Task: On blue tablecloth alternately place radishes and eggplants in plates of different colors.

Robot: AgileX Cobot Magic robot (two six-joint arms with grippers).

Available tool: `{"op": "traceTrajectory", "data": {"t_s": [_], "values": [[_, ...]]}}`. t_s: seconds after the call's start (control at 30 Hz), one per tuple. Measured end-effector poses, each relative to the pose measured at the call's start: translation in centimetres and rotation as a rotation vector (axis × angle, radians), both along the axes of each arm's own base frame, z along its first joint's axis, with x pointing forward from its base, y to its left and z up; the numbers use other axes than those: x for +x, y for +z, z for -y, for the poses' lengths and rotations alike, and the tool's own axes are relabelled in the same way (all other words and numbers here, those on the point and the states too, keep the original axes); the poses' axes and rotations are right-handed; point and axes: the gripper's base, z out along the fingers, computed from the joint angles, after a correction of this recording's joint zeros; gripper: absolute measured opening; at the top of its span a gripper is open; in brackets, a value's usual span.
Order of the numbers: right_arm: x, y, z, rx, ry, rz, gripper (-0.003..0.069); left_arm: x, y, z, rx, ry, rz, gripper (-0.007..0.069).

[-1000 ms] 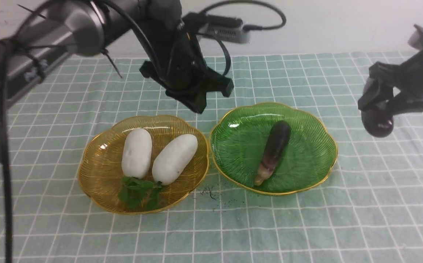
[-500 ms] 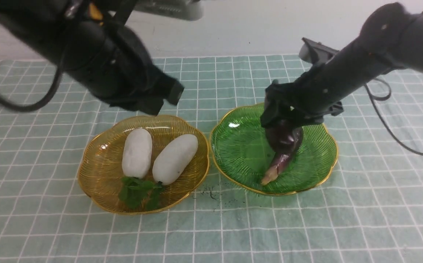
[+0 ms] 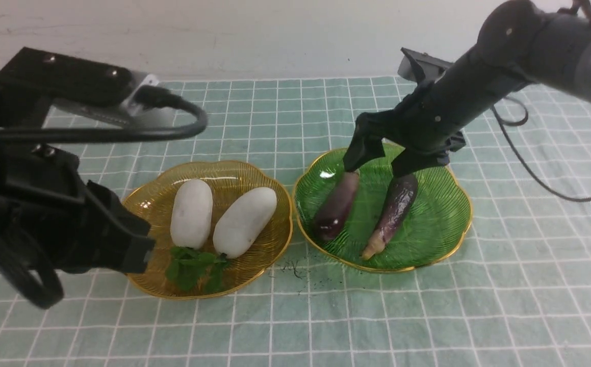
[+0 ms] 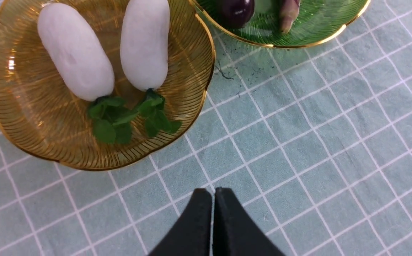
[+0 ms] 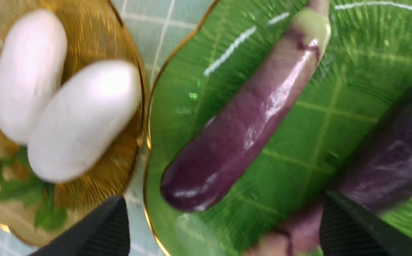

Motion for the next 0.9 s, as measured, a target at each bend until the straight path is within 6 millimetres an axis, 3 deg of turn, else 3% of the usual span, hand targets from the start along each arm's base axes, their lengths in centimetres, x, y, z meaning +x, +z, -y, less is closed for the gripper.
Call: {"op": "traceTrajectory", "data": {"t_s": [0.13,0.17,0.2,0.23,0.27,0.3,0.37,0.4,0.47,0.5,0.53,0.6,0.67,0.77,0.87,0.9], "values": [[-1.4,4.7,1.5,-0.112,0.015,0.087,0.0457,-1.1,0.3,-0.6,-0.025,0.016,0.025,-0.0008],[-2.4,7.0,2.2,-0.145,0.003,0.146,0.0352,-1.4,0.4,-0.8,-0.029,0.025,0.035,-0.0008],[-2.6,7.4,2.3,-0.142,0.001,0.153,0.0336,-1.5,0.3,-0.9,-0.029,0.028,0.037,-0.0008],[-4.9,11.2,3.4,-0.158,-0.03,0.24,0.0175,-1.8,0.2,-1.1,-0.034,0.04,0.049,-0.0008],[-4.9,11.2,3.4,-0.158,-0.03,0.24,0.0175,-1.8,0.3,-1.1,-0.036,0.041,0.055,-0.0008],[-8.0,15.1,4.5,-0.149,-0.053,0.336,0.0055,-2.1,0.1,-1.4,-0.045,0.056,0.069,-0.0008],[-9.8,16.9,5.1,-0.136,-0.063,0.383,0.0026,-2.3,0.0,-1.5,-0.052,0.067,0.077,-0.0008],[-14.0,19.8,6.3,-0.109,-0.079,0.47,-0.0002,-2.5,-0.2,-1.6,-0.065,0.074,0.092,-0.0008],[-16.6,21.3,7.0,-0.088,-0.09,0.533,-0.0008,-2.6,-0.5,-1.7,-0.07,0.077,0.101,-0.0008],[-19.9,22.1,7.9,-0.058,-0.114,0.621,-0.0013,-2.8,-0.8,-1.8,-0.083,0.079,0.122,-0.0008],[-20.2,22.3,8.1,-0.05,-0.12,0.644,-0.0013,-2.8,-0.9,-1.8,-0.084,0.079,0.124,-0.0008],[-24.6,22.6,9.4,0.0,-0.166,0.801,-0.0015,-2.7,-1.3,-1.8,-0.092,0.081,0.137,-0.0008],[-28.0,21.4,10.5,0.033,-0.199,0.916,-0.0014,-2.7,-1.5,-1.8,-0.098,0.084,0.142,-0.0008],[-33.7,17.4,12.6,0.137,-0.297,1.198,-0.0015,-2.5,-1.9,-1.7,-0.106,0.086,0.156,-0.0008],[-37.6,12.8,14.1,0.23,-0.382,1.439,-0.0015,-2.2,-1.9,-1.6,-0.122,0.088,0.184,-0.0008],[-38.0,11.6,14.3,0.241,-0.395,1.472,-0.0015,-2.2,-1.9,-1.5,-0.127,0.088,0.192,-0.0008]]}}
